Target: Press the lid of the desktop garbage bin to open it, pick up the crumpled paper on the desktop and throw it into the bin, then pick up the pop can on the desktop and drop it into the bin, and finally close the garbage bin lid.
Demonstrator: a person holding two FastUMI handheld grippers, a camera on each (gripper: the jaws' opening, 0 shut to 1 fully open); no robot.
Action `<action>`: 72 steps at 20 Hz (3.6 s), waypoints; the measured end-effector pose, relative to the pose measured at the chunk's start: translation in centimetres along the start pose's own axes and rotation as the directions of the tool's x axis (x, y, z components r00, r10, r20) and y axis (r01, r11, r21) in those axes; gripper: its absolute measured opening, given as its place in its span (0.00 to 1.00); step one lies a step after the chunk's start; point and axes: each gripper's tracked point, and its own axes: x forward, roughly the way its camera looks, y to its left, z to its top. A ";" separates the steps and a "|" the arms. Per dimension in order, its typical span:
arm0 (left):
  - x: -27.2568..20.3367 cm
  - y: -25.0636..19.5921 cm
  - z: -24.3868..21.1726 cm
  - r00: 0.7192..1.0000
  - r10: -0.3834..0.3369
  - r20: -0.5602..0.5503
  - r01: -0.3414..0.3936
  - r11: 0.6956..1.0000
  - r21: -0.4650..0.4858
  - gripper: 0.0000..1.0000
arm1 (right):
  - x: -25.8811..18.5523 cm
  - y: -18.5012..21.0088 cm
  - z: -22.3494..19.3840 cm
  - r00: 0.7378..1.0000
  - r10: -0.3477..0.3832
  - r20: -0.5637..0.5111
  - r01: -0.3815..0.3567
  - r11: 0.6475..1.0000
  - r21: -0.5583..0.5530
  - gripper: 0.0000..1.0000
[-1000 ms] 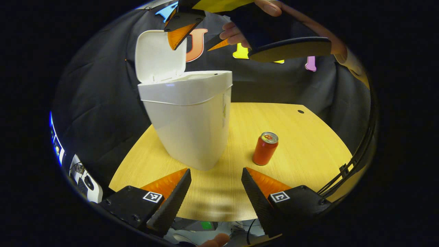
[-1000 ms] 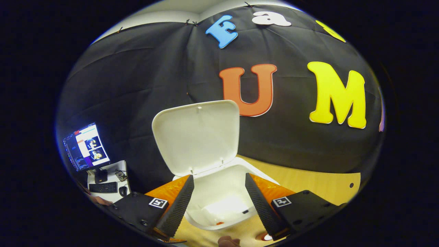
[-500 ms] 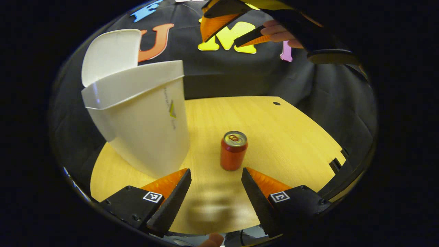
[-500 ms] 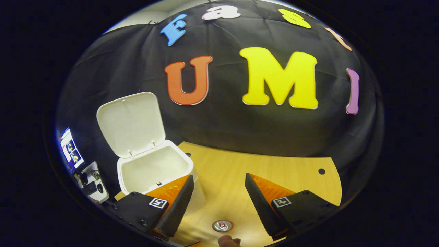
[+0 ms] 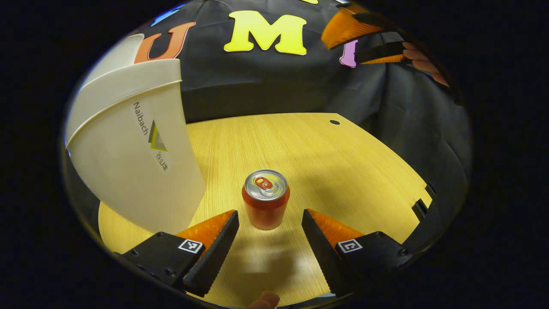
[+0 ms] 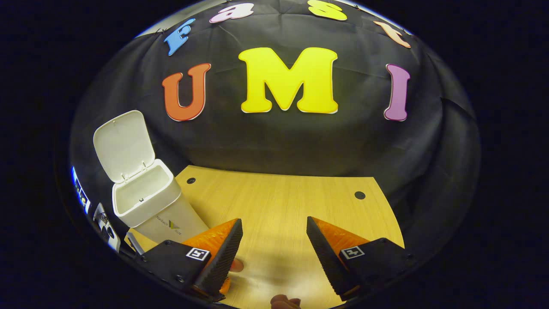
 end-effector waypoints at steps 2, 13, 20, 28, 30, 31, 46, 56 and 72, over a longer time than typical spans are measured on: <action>1.3 -0.1 -0.2 1.000 -0.011 -0.014 0.011 1.000 -0.011 0.98 | 0.1 -1.8 -0.5 1.000 -0.030 -0.007 0.030 1.000 0.006 0.95; 6.6 0.8 -0.9 0.998 -0.007 -0.069 0.007 1.000 -0.002 0.98 | 0.9 -5.0 -4.0 0.993 -0.070 -0.093 0.072 0.997 0.012 0.95; 7.5 0.3 -1.8 0.991 -0.011 -0.134 0.010 1.000 -0.005 0.93 | 1.0 -6.1 -5.1 0.990 -0.082 -0.114 0.085 0.996 0.024 0.95; 4.9 -2.9 0.6 0.993 -0.058 -0.105 0.060 0.998 0.016 0.86 | -0.2 -7.7 -7.1 0.987 -0.077 -0.144 0.089 0.993 0.078 0.94; 3.6 -4.0 2.7 0.995 -0.071 -0.072 0.074 0.996 0.041 0.85 | -0.8 -8.5 -7.2 0.987 -0.082 -0.139 0.095 0.992 0.088 0.95; 3.0 -4.3 4.1 0.996 -0.070 -0.049 0.073 0.996 0.053 0.85 | -1.0 -8.9 -7.1 0.987 -0.084 -0.134 0.097 0.991 0.094 0.95; -6.6 -1.1 22.8 0.977 0.029 0.211 -0.040 0.998 0.049 0.85 | -3.0 -12.1 -7.9 0.990 -0.086 -0.109 0.097 0.990 0.098 0.95; -12.9 12.5 24.8 0.924 0.302 0.236 -0.288 0.953 -0.094 0.85 | -0.3 -5.5 -7.0 0.992 0.039 -0.118 -0.034 0.999 0.041 0.95; -14.0 24.7 19.2 0.833 0.540 0.119 -0.492 0.823 -0.286 0.87 | 0.4 0.6 -9.8 0.974 0.125 -0.189 -0.135 0.990 -0.044 0.95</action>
